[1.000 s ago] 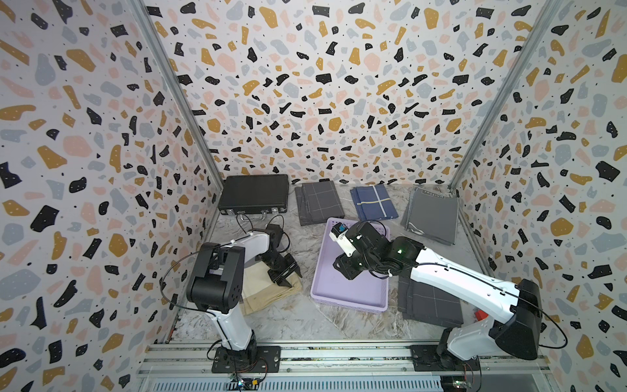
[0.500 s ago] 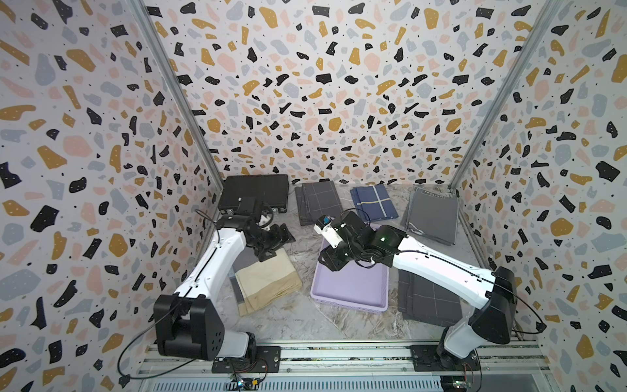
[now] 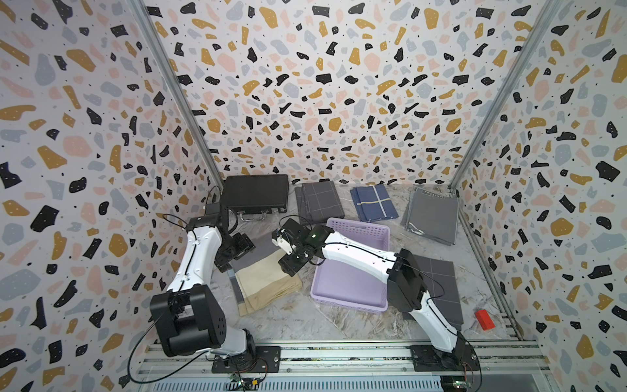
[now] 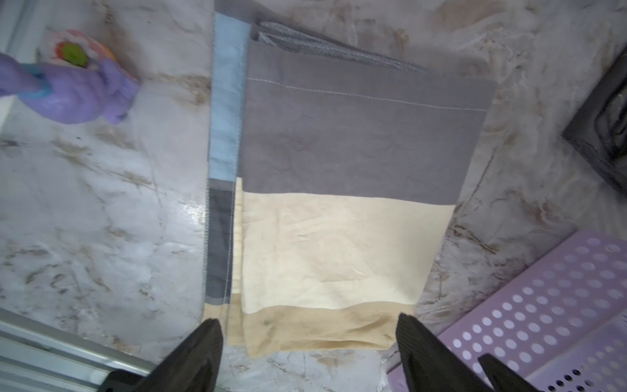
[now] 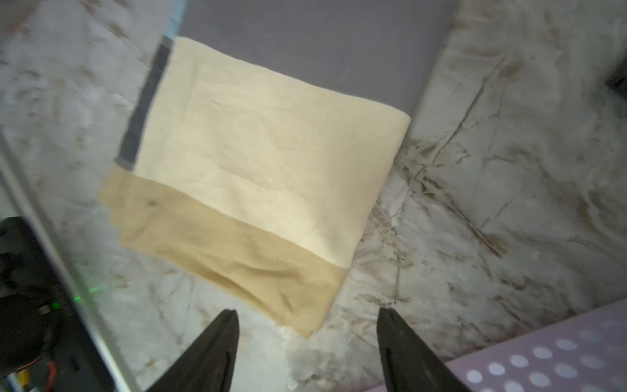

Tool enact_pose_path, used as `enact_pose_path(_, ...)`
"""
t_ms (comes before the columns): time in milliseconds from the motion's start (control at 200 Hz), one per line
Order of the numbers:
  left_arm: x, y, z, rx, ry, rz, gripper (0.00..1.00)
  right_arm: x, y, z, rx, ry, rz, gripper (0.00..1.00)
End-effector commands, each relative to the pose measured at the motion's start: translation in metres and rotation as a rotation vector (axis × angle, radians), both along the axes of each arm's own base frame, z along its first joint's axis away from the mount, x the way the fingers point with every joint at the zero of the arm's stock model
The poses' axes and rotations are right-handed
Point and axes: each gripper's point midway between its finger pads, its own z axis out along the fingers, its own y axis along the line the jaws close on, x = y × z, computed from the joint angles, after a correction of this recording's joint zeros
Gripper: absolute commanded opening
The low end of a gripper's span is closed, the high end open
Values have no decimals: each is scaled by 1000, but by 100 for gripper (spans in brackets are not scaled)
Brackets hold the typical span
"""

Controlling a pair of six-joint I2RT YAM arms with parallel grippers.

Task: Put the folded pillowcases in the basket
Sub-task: Pick up the pillowcase at the center of the board.

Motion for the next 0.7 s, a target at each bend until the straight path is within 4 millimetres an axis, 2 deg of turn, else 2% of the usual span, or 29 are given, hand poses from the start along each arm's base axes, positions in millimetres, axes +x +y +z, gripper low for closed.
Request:
enact_pose_path(0, -7, 25, 4, 124, 27, 32, 84, 7, -12, -5, -76, -12, -34, 71)
enact_pose_path(100, -7, 30, -2, 124, 42, 50, 85, 5, -15, -29, -115, 27, -59, 71)
enact_pose_path(190, -8, 35, -9, 139, 72, 68, 84, 0, -20, -41, -132, 53, -72, 72)
enact_pose_path(425, -3, 33, -26, 98, 106, 71, 84, -28, -15, -45, -58, 195, -36, 68)
enact_pose_path(516, -2, 32, -26, 90, 105, 70, 84, -34, -13, -45, -42, 232, -32, 62)
enact_pose_path(526, -2, 32, -26, 90, 103, 69, 84, -47, -8, -45, -45, 235, -7, 61)
enact_pose_path(541, -2, 32, -27, 89, 104, 69, 84, -50, -7, -45, -45, 238, 0, 60)
enact_pose_path(616, -1, 32, -24, 89, 95, 71, 84, -53, -6, -46, -42, 255, 1, 52)
enact_pose_path(696, 0, 31, -23, 87, 88, 71, 84, -54, -6, -50, -46, 266, -7, 40)
